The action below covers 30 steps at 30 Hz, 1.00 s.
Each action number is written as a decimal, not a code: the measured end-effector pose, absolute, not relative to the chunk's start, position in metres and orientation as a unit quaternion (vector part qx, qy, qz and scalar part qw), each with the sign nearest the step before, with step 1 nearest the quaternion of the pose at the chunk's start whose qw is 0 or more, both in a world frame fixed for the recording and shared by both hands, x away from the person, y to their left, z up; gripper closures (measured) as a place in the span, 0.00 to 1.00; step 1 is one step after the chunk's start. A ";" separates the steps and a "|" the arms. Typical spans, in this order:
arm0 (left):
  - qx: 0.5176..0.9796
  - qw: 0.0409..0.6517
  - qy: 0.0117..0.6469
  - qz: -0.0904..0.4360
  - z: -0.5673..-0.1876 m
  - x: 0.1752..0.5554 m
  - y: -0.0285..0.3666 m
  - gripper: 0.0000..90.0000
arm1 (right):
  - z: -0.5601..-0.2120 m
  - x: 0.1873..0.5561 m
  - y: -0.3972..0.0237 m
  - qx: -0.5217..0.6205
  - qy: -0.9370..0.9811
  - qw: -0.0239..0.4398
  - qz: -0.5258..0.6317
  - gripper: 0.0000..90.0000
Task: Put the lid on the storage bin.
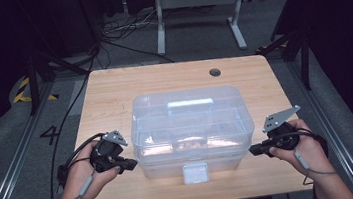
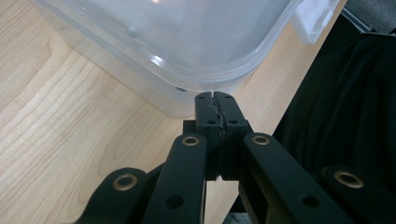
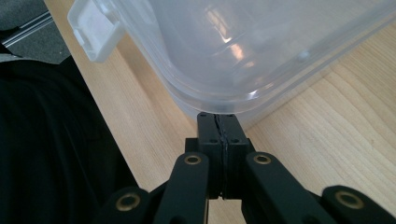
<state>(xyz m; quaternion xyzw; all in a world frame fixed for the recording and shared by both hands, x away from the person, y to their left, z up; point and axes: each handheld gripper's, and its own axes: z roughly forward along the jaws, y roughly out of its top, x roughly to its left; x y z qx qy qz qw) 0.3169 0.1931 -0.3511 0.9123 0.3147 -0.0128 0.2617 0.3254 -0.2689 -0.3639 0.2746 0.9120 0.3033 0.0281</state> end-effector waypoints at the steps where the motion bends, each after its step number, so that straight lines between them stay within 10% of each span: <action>1: 0.913 0.260 0.315 -0.014 -0.351 0.317 0.193 1.00 | -0.364 0.326 -0.269 0.274 0.912 0.026 0.303 1.00; 30: 0.891 0.307 0.333 0.009 -0.337 0.310 0.209 0.96 | -0.354 0.330 -0.280 0.273 0.911 0.018 0.309 0.95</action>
